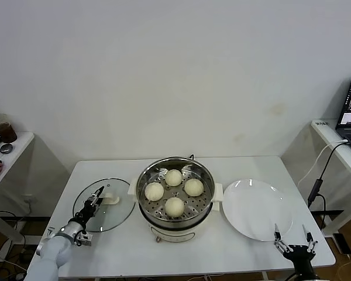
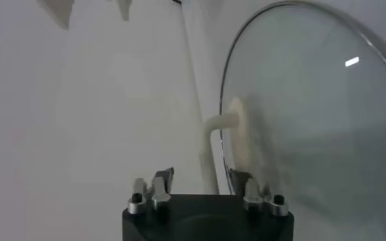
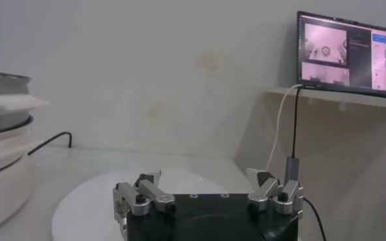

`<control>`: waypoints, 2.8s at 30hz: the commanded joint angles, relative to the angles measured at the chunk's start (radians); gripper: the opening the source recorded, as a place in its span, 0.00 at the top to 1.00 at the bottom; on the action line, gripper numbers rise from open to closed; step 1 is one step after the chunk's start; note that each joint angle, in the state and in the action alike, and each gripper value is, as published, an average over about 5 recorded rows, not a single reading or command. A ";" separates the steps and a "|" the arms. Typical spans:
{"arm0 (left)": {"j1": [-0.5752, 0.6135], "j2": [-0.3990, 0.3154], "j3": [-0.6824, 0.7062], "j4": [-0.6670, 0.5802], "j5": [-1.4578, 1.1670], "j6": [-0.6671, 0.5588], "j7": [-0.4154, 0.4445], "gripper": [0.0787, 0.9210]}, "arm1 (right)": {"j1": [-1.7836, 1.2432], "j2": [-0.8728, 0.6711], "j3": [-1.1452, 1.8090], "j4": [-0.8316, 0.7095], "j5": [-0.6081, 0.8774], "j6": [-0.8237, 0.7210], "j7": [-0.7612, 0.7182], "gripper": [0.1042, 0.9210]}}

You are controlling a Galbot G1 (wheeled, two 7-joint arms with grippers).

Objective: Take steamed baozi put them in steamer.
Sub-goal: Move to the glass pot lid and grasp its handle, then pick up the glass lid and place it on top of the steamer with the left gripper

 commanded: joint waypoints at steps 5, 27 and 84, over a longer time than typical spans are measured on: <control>-0.028 -0.011 0.003 0.047 -0.015 0.025 -0.015 0.73 | -0.004 0.004 -0.012 -0.002 -0.010 0.003 -0.003 0.12; 0.450 0.040 -0.177 -0.658 -0.319 0.392 0.083 0.89 | -0.035 -0.027 -0.081 0.016 -0.066 0.015 -0.007 0.12; -0.044 -0.220 0.615 -0.781 0.104 0.919 0.532 0.89 | 0.051 0.056 -0.212 -0.099 -0.390 0.090 0.130 0.12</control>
